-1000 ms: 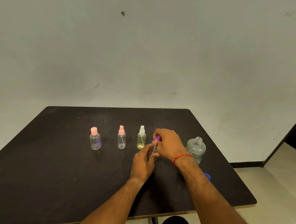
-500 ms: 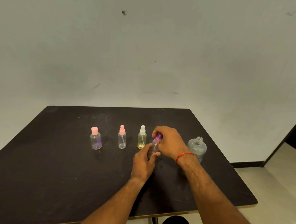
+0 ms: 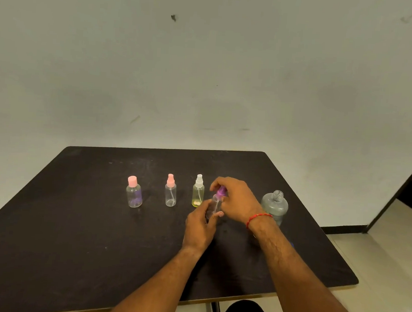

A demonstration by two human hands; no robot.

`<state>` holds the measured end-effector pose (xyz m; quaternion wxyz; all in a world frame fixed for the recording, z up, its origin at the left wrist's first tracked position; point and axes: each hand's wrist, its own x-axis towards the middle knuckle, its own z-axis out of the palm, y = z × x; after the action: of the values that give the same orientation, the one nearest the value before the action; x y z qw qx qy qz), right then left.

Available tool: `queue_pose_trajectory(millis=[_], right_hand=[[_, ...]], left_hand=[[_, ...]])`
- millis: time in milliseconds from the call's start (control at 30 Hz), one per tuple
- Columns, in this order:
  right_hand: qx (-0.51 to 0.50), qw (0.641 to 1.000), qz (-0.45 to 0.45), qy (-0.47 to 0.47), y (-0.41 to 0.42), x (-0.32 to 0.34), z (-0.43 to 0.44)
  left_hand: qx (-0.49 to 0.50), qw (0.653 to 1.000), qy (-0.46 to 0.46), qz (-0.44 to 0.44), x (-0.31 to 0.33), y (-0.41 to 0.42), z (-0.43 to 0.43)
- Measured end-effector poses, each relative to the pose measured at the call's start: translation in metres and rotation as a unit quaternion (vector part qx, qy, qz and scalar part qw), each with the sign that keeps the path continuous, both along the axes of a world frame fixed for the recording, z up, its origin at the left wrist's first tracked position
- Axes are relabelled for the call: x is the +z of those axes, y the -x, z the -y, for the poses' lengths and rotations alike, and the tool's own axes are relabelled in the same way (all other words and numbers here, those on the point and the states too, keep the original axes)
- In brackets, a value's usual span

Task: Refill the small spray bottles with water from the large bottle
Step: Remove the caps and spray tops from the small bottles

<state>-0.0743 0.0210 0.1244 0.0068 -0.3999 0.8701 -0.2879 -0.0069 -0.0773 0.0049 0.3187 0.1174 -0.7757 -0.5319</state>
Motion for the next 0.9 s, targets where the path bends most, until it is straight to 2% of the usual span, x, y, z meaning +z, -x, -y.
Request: queue_pose_trajectory(millis=[100, 300, 433, 533, 633, 733, 800, 900], right_hand=[[0.010, 0.999, 0.021, 0.025, -0.0026, -0.0003, 0.0002], [-0.094, 0.995, -0.024, -0.013, 0.0003, -0.0023, 0.0023], [-0.028, 0.999, -0.022, -0.034, -0.0001, -0.0037, 0.0029], [-0.005, 1.000, 0.003, -0.002, -0.0025, -0.0056, 0.0019], [-0.065, 0.998, -0.016, 0.016, -0.0017, -0.0089, 0.0010], [-0.118, 0.993, -0.030, -0.012, -0.0001, -0.0053, 0.0011], [-0.107, 0.994, -0.020, -0.017, 0.0006, -0.0023, 0.0006], [-0.038, 0.999, -0.012, -0.018, 0.0006, 0.0006, -0.0017]], left_hand=[[0.003, 1.000, -0.008, 0.000, -0.0028, 0.0013, 0.0001], [-0.002, 1.000, -0.006, 0.018, -0.0033, 0.0018, 0.0008], [0.002, 1.000, -0.010, 0.030, -0.0048, 0.0039, 0.0009], [0.005, 0.999, -0.012, 0.036, -0.0052, 0.0038, 0.0010], [0.004, 1.000, -0.015, 0.023, -0.0049, 0.0030, 0.0005], [0.007, 1.000, 0.002, 0.028, -0.0032, 0.0017, 0.0000], [0.005, 1.000, 0.005, 0.025, -0.0024, 0.0010, -0.0001], [0.000, 1.000, 0.004, 0.024, -0.0021, 0.0008, 0.0000]])
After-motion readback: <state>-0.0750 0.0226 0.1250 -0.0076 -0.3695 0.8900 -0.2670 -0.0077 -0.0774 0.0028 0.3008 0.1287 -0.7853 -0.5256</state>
